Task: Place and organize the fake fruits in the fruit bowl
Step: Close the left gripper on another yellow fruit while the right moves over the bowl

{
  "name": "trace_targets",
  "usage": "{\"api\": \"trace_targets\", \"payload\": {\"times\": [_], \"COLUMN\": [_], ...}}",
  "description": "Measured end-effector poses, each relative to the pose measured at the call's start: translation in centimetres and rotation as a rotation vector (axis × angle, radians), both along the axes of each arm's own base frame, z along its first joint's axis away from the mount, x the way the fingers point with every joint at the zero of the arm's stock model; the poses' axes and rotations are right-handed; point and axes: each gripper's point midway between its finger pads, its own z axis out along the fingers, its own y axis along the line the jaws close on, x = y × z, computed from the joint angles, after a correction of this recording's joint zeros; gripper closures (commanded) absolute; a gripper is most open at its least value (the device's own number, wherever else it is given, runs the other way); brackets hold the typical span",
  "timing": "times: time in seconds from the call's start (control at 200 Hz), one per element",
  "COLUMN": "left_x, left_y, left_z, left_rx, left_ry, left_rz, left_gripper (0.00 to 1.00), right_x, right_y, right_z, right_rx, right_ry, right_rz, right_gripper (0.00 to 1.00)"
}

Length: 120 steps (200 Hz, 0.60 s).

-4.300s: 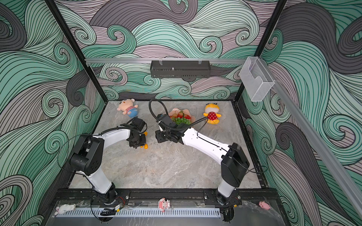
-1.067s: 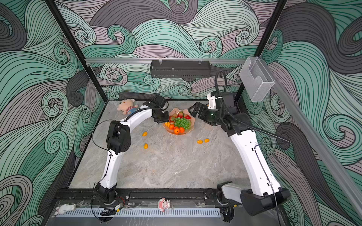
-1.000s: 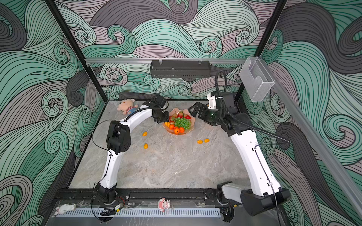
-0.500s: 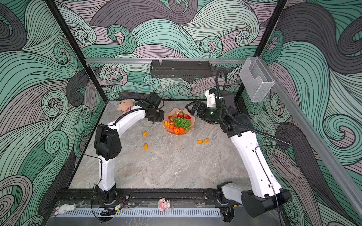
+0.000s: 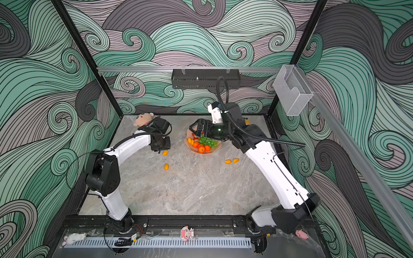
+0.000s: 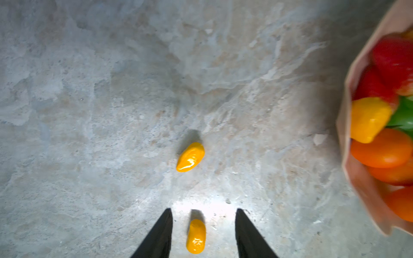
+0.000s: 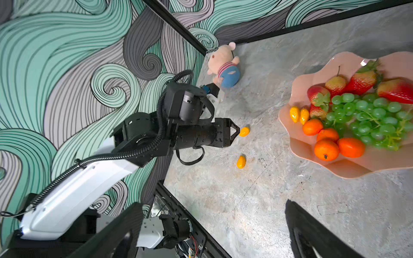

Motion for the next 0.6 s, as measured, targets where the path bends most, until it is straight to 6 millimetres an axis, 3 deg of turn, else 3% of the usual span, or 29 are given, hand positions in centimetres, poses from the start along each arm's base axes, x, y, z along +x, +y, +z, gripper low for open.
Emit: {"api": "trace_targets", "payload": {"times": [0.145, 0.315, 0.6], "left_x": [0.5, 1.1, 2.5], "left_y": [1.0, 1.2, 1.2], "left_z": [-0.2, -1.3, -3.4], "left_rx": [0.006, -0.018, -0.012], "left_ry": [0.001, 0.026, 0.075], "left_rz": [-0.005, -0.053, -0.124], "left_gripper": [0.49, 0.49, 0.49], "right_x": [1.0, 1.7, 1.6], "right_y": [2.7, 4.7, 5.3], "right_z": [-4.2, -7.5, -8.2], "right_rx": [-0.104, -0.230, -0.308], "right_ry": [0.038, 0.009, -0.058], "right_rz": [0.038, 0.077, 0.120], "right_gripper": [0.01, 0.01, 0.01]}}
